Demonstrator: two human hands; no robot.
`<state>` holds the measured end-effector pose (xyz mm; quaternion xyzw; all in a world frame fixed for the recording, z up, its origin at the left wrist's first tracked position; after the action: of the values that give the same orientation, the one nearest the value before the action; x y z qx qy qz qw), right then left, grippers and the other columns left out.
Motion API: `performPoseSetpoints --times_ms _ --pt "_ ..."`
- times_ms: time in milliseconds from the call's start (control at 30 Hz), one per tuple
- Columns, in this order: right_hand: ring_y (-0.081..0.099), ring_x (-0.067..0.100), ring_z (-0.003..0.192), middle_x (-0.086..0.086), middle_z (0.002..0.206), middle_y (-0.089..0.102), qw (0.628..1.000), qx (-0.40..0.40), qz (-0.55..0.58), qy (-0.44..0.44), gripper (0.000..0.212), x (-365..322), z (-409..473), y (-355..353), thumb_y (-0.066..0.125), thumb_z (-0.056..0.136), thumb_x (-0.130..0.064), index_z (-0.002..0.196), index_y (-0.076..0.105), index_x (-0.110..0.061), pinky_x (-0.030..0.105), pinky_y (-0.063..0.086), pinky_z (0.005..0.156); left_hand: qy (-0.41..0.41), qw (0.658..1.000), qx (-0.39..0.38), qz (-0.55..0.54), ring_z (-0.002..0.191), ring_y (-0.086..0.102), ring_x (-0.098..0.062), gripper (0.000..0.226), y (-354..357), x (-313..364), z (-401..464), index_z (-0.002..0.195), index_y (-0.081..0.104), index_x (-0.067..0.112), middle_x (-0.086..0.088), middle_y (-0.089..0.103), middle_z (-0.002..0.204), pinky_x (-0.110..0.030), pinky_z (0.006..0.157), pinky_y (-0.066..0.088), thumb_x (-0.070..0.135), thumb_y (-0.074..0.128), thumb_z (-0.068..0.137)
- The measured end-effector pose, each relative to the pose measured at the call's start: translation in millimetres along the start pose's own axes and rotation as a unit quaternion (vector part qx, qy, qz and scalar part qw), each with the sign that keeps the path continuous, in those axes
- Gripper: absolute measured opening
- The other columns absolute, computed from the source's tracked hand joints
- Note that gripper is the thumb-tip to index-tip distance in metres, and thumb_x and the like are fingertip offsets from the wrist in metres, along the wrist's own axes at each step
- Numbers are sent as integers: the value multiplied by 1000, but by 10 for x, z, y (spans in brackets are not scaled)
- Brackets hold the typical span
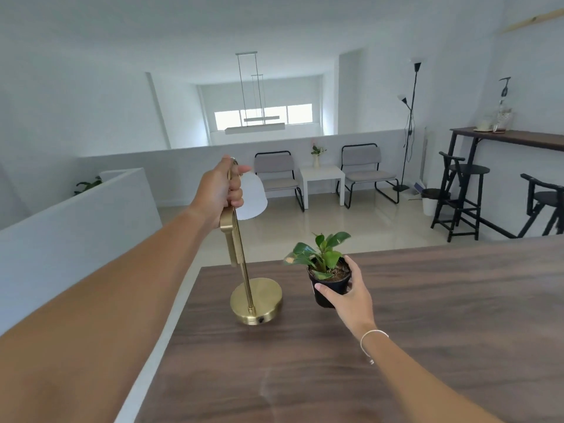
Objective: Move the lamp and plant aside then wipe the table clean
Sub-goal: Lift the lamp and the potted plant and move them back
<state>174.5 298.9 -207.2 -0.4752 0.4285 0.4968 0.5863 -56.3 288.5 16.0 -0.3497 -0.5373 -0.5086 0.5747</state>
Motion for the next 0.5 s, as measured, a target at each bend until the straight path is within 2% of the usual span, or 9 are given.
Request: performPoseSetpoints --times_ms 133,300,500 --pt "55 12 116 -22 119 56 1000 -14 10 0 78 140 342 93 82 57 -40 111 34 -68 39 46 103 7 1000 10 -6 32 17 -7 35 69 -109 289 83 60 14 11 23 39 -18 36 19 36 36 94" --pt "54 10 117 -35 113 52 1000 -23 18 12 80 287 504 207 83 58 -37 112 34 -68 34 44 103 1 1000 15 7 32 17 -8 39 86 -222 466 80 61 14 10 23 39 -18 35 21 38 35 95" --pt "54 10 119 -18 126 56 999 -17 21 37 85 451 491 269 84 58 -36 125 34 -55 40 43 107 -18 1000 9 13 32 16 -8 41 20 -380 509 78 61 13 10 22 38 -17 35 21 40 34 96"
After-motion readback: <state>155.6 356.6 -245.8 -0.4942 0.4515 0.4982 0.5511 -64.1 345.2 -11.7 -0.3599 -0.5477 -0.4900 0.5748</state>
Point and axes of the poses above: each hand's wrist, its own z-axis towards the middle knuckle, its own y-axis out of the palm, x = y × z, the point moved 1 cm from there along z, towards the middle knuckle
